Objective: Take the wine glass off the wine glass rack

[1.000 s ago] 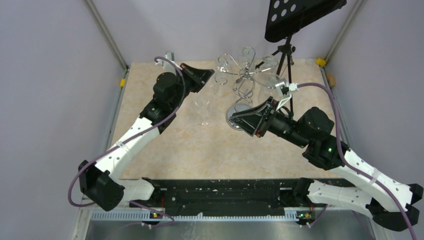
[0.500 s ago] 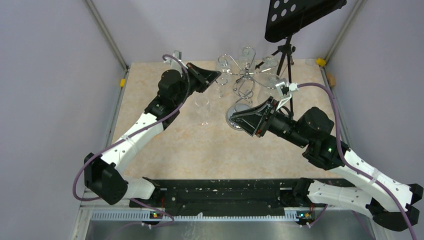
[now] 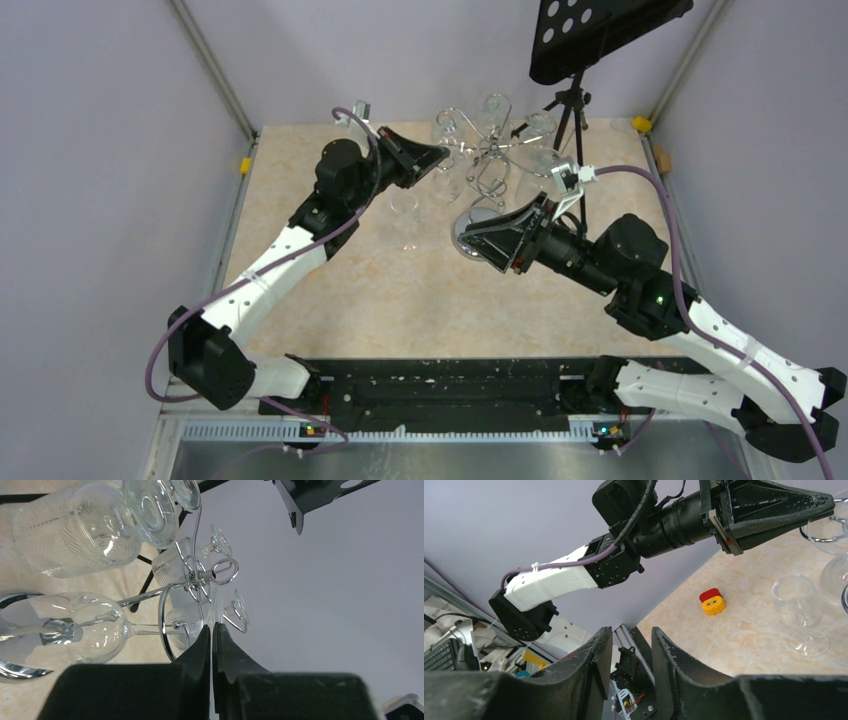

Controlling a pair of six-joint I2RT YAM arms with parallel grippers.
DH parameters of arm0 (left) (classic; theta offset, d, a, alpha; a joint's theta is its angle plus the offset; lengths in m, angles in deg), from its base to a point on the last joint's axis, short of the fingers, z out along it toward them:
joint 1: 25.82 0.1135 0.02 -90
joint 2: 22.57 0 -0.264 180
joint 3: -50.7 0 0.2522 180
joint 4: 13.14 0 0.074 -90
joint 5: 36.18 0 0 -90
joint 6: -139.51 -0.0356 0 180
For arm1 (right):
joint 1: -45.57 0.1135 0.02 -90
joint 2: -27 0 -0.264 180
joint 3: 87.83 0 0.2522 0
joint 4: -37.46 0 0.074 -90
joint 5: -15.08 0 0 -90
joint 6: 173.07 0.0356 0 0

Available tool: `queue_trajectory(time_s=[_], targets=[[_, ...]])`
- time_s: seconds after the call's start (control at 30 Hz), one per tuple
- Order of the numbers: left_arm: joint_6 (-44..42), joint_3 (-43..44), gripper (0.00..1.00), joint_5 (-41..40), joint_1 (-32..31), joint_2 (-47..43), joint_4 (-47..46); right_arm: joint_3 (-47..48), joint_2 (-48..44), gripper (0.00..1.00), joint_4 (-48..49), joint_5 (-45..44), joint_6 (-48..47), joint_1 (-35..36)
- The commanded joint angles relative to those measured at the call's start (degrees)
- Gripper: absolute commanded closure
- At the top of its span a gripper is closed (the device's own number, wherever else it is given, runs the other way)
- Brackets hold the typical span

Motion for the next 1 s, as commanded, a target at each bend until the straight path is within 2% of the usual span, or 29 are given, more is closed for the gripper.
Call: queue_trajectory(time_s=[0.0, 0.13, 0.23, 0.67, 0.97], targets=[[3.1, 0.6, 1.0, 3.8, 0.1, -2.7, -7.2, 0.0, -0.8, 0.58, 1.4, -0.4, 0.2, -0.4], [6.1, -0.6, 1.0, 5.1, 0.2, -3.6, -9.5, 0.2, -0.7, 0.45, 1.2, -0.2, 0.2, -0.3], [7.6, -1.9, 1.0, 4.6, 0.2, -5.1, -10.2, 0.2, -1.0, 0.38, 1.2, -0.5, 0.2, -0.3], [10.6, -6.7, 1.0, 3.5, 0.5, -10.9, -9.4, 0.6, -1.3, 0.37, 0.9, -2.7, -1.2, -0.3], [15.5, -13.2, 1.0, 3.4, 0.7, -16.4, -12.8, -2.1, -4.3, 0.36, -0.6, -12.5, -16.4, -0.3]])
